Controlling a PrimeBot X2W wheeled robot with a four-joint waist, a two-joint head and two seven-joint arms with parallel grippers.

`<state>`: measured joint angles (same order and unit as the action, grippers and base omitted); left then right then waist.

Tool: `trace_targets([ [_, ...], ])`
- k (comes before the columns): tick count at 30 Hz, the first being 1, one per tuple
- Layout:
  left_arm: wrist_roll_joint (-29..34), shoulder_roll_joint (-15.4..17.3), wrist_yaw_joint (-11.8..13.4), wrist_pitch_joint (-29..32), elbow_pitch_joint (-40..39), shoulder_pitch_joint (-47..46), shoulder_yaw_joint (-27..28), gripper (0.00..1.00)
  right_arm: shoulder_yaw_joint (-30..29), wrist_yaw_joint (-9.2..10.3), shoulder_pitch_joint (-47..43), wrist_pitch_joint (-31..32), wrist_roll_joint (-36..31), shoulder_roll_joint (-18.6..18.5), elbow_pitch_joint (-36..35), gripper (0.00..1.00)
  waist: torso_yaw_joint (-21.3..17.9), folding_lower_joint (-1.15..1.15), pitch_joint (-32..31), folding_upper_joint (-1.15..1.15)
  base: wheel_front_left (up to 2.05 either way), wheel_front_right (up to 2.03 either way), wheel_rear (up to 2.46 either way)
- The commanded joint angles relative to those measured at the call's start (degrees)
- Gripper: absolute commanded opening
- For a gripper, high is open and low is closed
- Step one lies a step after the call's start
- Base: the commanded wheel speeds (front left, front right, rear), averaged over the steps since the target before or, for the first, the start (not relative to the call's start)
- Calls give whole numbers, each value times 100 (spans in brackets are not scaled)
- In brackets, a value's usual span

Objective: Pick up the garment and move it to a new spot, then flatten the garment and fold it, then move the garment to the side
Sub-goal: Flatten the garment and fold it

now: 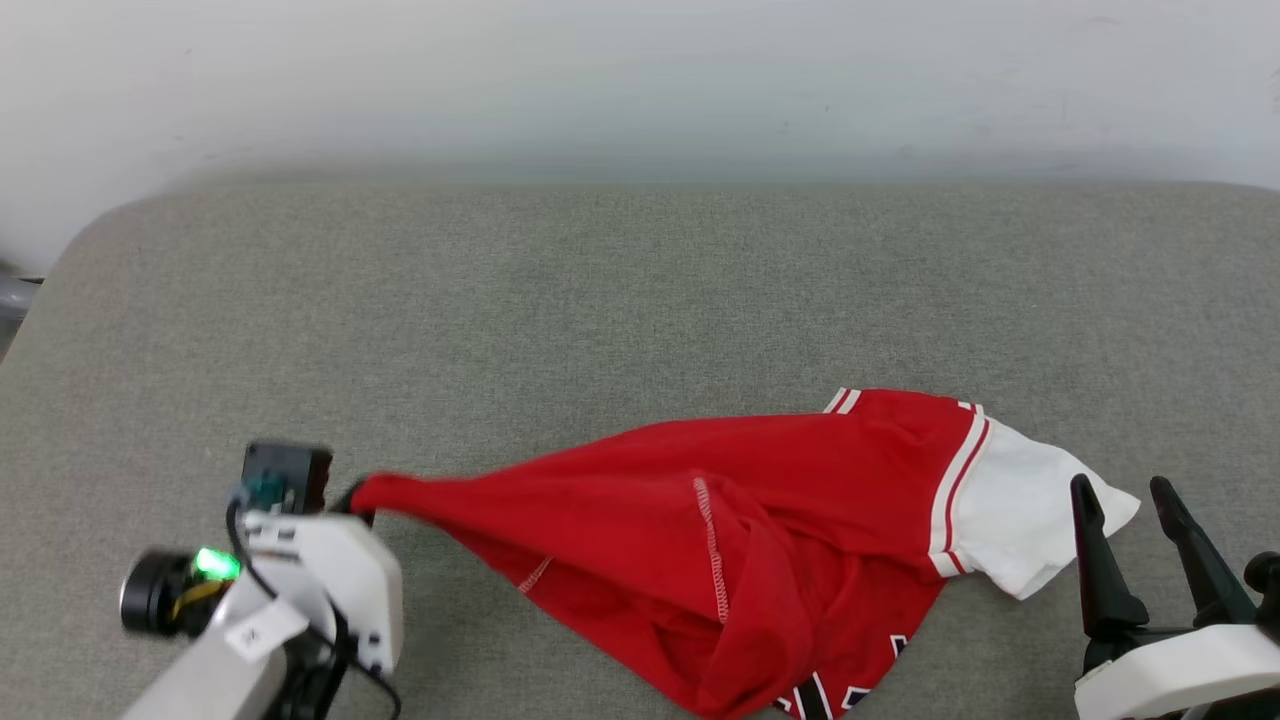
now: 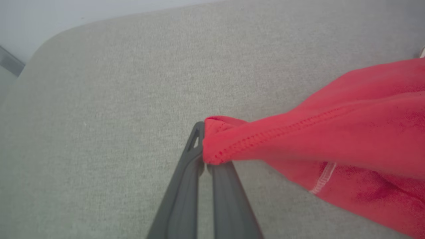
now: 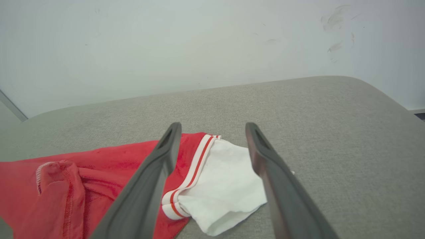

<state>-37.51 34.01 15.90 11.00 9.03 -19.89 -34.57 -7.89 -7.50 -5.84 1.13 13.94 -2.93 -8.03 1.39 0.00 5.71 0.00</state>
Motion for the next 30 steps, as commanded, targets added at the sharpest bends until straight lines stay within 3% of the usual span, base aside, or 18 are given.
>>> trace_targets([
  [1,-170,-18,96,-112,70,379,86,0,-18,2,-31,25,-46,8,-33,100,-9,0,1,0,0,0,0],
  [5,-571,-276,65,-345,247,938,170,0,-40,2,17,55,-113,8,-96,100,9,0,-23,0,0,0,0],
  [6,-606,-325,52,-408,299,1040,175,4,-25,2,33,72,-125,7,-131,100,15,0,-34,0,0,0,0],
  [7,-634,-364,47,-470,341,1109,164,44,-21,2,45,74,-156,7,-166,100,28,0,-46,0,0,0,0],
  [8,-665,-433,30,-575,356,1152,186,100,-29,2,53,84,-171,7,-200,100,41,0,-66,0,0,0,0],
  [14,-566,-653,159,-1383,263,1353,342,100,18,2,-44,232,-292,8,-351,100,120,0,-305,0,0,0,0],
  [15,-464,-677,284,-1750,83,1423,441,100,56,2,-128,289,-329,8,-400,100,153,0,-438,0,0,0,0],
  [20,-301,-648,456,-2129,-246,1511,541,100,125,2,-215,337,-370,8,-448,100,187,0,-583,0,0,0,0],
  [25,-88,-527,516,-2250,-665,1374,539,100,143,2,-272,387,-373,7,-510,100,216,0,-640,0,0,0,0],
  [30,-94,-474,263,-1884,-797,958,365,100,152,2,-265,426,-326,8,-523,100,197,0,-596,0,0,0,0],
])
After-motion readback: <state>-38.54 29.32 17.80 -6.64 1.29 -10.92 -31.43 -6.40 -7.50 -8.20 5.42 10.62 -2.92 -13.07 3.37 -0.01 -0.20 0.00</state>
